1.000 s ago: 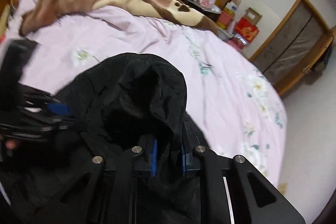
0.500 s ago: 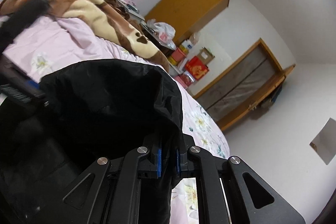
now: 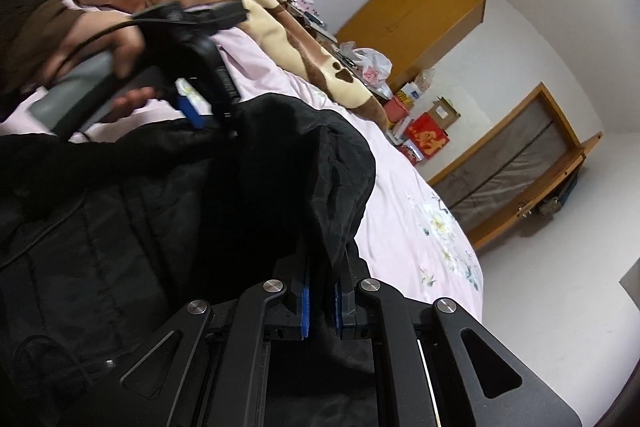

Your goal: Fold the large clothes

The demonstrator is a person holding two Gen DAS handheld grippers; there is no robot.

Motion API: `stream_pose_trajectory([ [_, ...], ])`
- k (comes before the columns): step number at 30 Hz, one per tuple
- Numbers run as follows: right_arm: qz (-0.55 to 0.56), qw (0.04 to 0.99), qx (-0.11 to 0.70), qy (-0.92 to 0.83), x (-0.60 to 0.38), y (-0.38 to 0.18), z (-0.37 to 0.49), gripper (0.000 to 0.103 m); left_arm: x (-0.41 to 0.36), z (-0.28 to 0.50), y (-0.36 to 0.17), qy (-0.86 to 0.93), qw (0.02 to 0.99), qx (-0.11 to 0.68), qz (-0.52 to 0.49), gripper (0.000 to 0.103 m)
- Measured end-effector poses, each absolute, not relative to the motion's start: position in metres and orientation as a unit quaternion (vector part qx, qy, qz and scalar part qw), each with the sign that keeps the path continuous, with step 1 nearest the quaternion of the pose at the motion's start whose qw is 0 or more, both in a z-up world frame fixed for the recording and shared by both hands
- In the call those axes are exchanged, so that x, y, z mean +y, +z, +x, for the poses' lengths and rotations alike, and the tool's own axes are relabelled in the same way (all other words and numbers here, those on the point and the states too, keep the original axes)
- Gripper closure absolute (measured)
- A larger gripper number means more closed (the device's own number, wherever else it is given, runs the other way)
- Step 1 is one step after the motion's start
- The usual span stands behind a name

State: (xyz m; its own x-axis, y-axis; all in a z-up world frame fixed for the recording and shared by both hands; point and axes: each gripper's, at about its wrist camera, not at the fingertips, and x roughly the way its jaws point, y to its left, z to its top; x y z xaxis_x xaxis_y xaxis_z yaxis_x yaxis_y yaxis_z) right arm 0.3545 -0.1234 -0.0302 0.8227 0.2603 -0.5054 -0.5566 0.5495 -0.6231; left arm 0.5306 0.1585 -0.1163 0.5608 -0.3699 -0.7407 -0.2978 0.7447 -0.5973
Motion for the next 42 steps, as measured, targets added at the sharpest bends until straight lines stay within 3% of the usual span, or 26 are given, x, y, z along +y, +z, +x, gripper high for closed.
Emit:
stream_pose_trajectory([
  [7, -0.439, 0.832, 0.208, 0.267, -0.116, -0.072, 0.324, 0.096, 0.176, 0.516, -0.097, -0.007, 0.828, 0.435, -0.353, 0.057],
  [10, -0.402, 0.838, 0.243, 0.277, -0.117, -0.078, 0.326, 0.095, 0.178, 0.503, -0.078, -0.023, 0.835, 0.421, -0.355, 0.056],
  [13, -0.346, 0.851, 0.271, 0.289, -0.126, -0.067, 0.325, 0.088, 0.165, 0.491, -0.043, -0.043, 0.862, 0.397, -0.312, 0.05],
  [16, -0.271, 0.867, 0.286, 0.306, -0.145, -0.043, 0.32, 0.086, 0.14, 0.488, -0.014, -0.084, 0.879, 0.386, -0.267, 0.035],
  [18, -0.198, 0.872, 0.314, 0.317, -0.164, -0.031, 0.325, 0.08, 0.116, 0.494, -0.004, -0.124, 0.876, 0.402, -0.237, 0.032],
  [20, -0.126, 0.881, 0.343, 0.3, -0.189, -0.027, 0.333, 0.057, 0.104, 0.501, -0.008, -0.131, 0.854, 0.443, -0.237, 0.032],
  [23, 0.007, 0.891, 0.383, 0.244, -0.244, -0.028, 0.36, 0.045, 0.111, 0.506, -0.024, -0.122, 0.822, 0.48, -0.281, 0.031],
  [27, 0.124, 0.88, 0.413, 0.198, -0.289, -0.037, 0.396, 0.044, 0.116, 0.509, -0.043, -0.102, 0.798, 0.517, -0.292, 0.025],
  [34, 0.291, 0.822, 0.457, 0.173, -0.322, -0.059, 0.455, 0.04, 0.121, 0.528, -0.064, -0.114, 0.762, 0.53, -0.355, 0.024],
  [42, 0.338, 0.795, 0.487, 0.127, -0.314, -0.076, 0.507, 0.04, 0.121, 0.557, -0.088, -0.087, 0.73, 0.545, -0.403, 0.025],
])
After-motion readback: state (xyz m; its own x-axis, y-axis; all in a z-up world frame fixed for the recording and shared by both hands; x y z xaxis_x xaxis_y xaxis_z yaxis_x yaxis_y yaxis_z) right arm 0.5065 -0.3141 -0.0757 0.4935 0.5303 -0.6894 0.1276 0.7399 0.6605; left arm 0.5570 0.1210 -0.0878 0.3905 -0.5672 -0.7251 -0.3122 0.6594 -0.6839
